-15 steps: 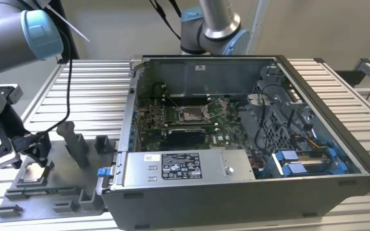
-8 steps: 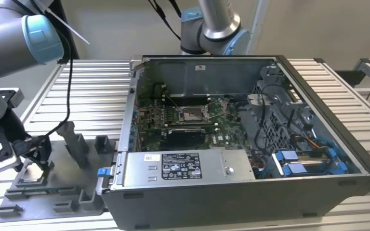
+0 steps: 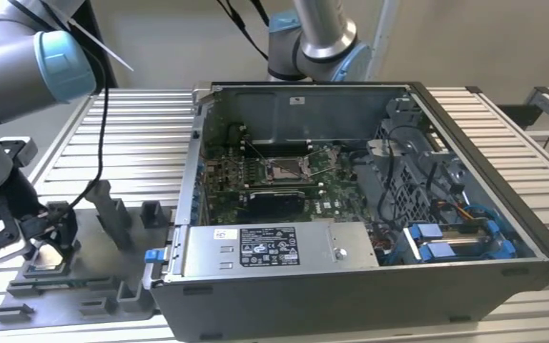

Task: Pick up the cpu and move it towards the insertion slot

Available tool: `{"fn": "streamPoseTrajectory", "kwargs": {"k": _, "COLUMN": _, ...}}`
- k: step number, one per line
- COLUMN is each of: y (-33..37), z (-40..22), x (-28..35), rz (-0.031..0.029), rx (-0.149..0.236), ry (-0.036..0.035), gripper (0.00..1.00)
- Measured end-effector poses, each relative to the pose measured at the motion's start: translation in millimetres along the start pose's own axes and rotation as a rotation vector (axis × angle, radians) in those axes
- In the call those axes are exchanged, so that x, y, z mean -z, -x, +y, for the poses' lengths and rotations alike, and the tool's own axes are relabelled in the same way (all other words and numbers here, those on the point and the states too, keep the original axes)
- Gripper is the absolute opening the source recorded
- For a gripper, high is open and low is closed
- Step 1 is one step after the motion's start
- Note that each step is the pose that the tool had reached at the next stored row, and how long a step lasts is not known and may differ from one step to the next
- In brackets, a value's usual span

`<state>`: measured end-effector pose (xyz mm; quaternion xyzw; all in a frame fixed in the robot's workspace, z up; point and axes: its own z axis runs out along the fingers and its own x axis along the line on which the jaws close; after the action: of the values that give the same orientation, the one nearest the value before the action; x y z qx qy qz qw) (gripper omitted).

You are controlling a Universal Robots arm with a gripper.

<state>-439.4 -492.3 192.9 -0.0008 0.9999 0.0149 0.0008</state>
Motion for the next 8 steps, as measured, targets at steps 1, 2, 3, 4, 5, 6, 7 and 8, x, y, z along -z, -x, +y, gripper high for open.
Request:
{"fn": "streamPoseTrajectory", "kwargs": {"k": 1, "y": 0.0, "z": -0.1, "x": -0.7, "rz": 0.0000, "rx": -0.002, "ry": -0.0001, "gripper": 1.00}}
{"fn": "streamPoseTrajectory", "kwargs": {"k": 2, "y": 0.0, "z": -0.2, "x": -1.5, "rz": 0.0000, "rx": -0.003, "ry": -0.0001, "gripper": 1.00}}
{"fn": "streamPoseTrajectory", "kwargs": {"k": 3, "y": 0.0, "z": -0.2, "x": -2.3, "rz": 0.0000, "rx": -0.004, "ry": -0.0002, "gripper": 1.00}}
{"fn": "streamPoseTrajectory", "kwargs": {"k": 4, "y": 0.0, "z": -0.3, "x": -3.0, "rz": 0.0000, "rx": -0.005, "ry": -0.0001, "gripper": 1.00}}
{"fn": "streamPoseTrajectory", "kwargs": {"k": 5, "y": 0.0, "z": -0.3, "x": -3.6, "rz": 0.0000, "rx": -0.006, "ry": -0.0002, "gripper": 1.00}}
{"fn": "streamPoseTrajectory", "kwargs": {"k": 6, "y": 0.0, "z": -0.3, "x": -4.3, "rz": -0.0001, "rx": -0.007, "ry": -0.0002, "gripper": 1.00}}
{"fn": "streamPoseTrajectory", "kwargs": {"k": 7, "y": 0.0, "z": -0.4, "x": -4.7, "rz": 0.0000, "rx": -0.007, "ry": -0.0004, "gripper": 1.00}}
{"fn": "streamPoseTrajectory", "kwargs": {"k": 8, "y": 0.0, "z": -0.3, "x": -4.8, "rz": 0.0001, "rx": -0.008, "ry": -0.0004, "gripper": 1.00}}
